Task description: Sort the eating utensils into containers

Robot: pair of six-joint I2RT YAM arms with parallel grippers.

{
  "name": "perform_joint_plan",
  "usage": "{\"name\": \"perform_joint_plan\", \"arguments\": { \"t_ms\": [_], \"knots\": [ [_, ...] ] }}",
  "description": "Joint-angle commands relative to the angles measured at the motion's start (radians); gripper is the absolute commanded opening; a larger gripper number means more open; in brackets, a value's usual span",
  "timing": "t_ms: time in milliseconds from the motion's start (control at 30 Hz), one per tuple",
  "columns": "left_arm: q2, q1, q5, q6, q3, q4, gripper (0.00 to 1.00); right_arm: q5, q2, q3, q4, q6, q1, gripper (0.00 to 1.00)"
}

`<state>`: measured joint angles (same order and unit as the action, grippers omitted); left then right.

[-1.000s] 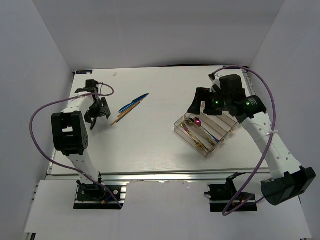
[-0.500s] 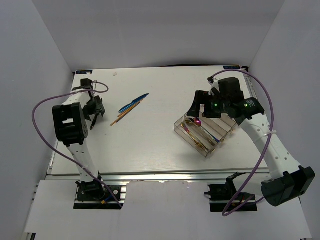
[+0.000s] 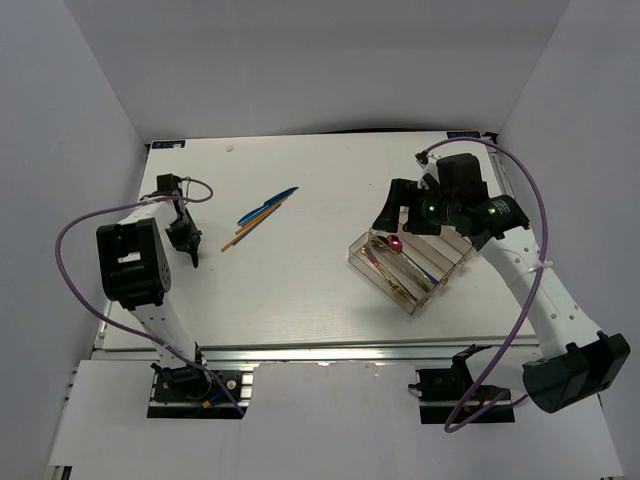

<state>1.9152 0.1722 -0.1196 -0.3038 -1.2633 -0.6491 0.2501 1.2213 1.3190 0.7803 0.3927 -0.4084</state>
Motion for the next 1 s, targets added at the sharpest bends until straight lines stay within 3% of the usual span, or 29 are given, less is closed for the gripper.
{"name": "perform_joint_plan", "arguments": {
  "t_ms": [0, 133, 267, 433, 600, 767, 967],
  "knots": [
    [-0.008, -0.014, -0.018, -0.032, 0.134, -0.078, 0.31, 0.029, 0.007, 0.022, -0.061, 0.018, -0.006, 0.89],
    [-0.012, -0.014, -0.002, -0.058, 0.2, -0.121, 0.2, 0.034, 0.015, 0.023, -0.082, 0.029, -0.006, 0.89],
    [-0.042, -0.026, 0.032, -0.138, 0.298, -0.124, 0.0, 0.035, 0.004, 0.0, -0.101, 0.04, -0.006, 0.89],
    [-0.22, -0.172, 0.032, -0.317, 0.462, -0.074, 0.0, 0.021, -0.014, -0.023, -0.104, 0.043, -0.004, 0.89],
    [-0.358, -0.437, 0.055, -0.604, 0.591, -0.031, 0.0, 0.002, -0.02, -0.015, -0.085, 0.026, -0.006, 0.89],
    [-0.462, -0.612, -0.023, -0.779, 0.594, -0.058, 0.0, 0.009, -0.009, -0.012, -0.079, 0.025, -0.006, 0.89],
    [-0.504, -0.691, -0.081, -0.848, 0.559, -0.086, 0.0, 0.023, 0.009, -0.041, -0.096, 0.038, -0.006, 0.89]
  ]
}}
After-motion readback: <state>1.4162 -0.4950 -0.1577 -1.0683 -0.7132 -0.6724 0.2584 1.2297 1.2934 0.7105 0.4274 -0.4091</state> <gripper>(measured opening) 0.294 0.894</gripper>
